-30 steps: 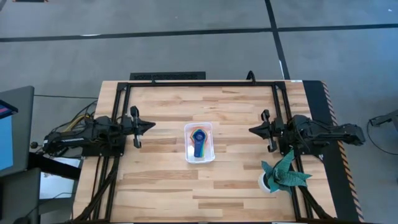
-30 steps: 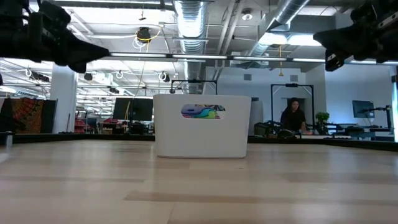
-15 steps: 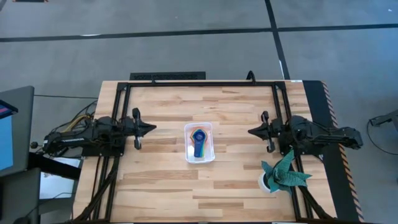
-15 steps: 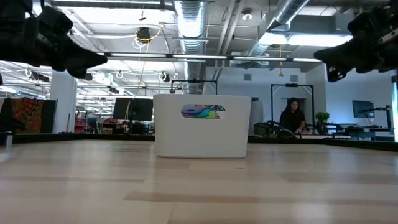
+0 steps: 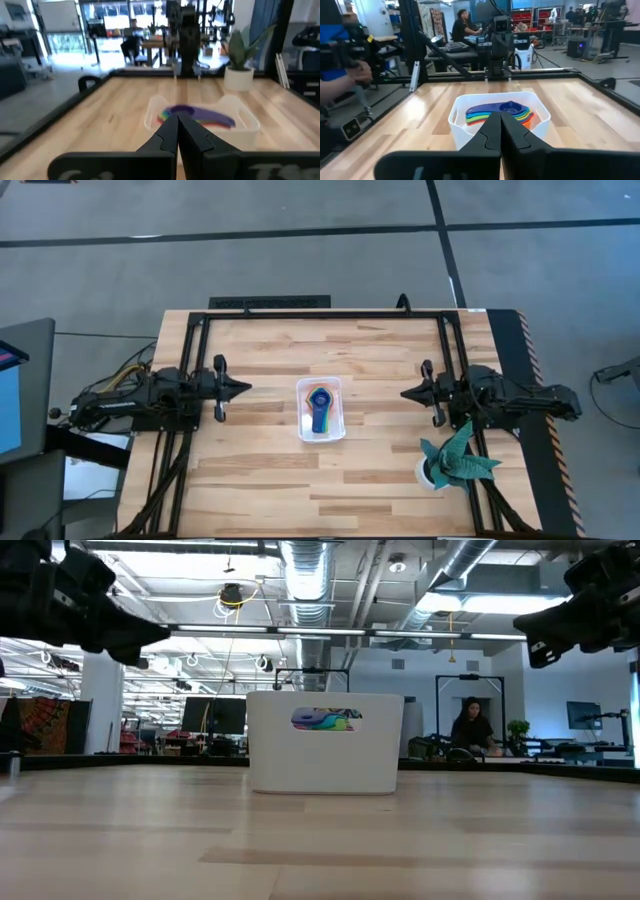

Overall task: Nest measuring cups in basket
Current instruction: Return to Home Position

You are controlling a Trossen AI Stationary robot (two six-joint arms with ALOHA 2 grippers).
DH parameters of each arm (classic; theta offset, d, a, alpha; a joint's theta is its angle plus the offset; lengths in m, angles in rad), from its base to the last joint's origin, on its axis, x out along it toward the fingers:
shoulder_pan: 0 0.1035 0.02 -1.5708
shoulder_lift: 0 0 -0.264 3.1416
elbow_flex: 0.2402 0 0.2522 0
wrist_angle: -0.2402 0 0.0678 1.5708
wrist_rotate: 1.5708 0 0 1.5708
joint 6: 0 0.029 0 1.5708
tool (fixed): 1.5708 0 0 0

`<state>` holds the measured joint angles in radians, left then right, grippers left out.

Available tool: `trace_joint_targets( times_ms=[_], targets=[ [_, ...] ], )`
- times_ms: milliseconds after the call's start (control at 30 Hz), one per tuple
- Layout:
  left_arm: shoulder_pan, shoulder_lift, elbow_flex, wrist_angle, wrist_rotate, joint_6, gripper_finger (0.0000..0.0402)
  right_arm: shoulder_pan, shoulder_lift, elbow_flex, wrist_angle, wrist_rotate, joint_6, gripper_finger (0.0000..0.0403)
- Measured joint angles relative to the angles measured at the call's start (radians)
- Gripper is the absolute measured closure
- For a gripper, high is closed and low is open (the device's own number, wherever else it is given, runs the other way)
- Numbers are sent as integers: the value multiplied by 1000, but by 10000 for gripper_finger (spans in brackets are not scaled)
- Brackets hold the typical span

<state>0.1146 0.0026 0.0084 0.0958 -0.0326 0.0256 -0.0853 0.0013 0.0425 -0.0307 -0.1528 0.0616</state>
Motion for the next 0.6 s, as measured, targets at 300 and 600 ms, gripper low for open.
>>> trace_joint_targets(
  times_ms=[300, 600],
  targets=[
    [0, 4, 0, -71, -2, 1, 401, -3, 3, -35, 68, 82, -18, 384],
    [0, 44, -1, -63, 0, -84, 401, -3, 11, -35, 68, 217, 84, 365]
  ],
)
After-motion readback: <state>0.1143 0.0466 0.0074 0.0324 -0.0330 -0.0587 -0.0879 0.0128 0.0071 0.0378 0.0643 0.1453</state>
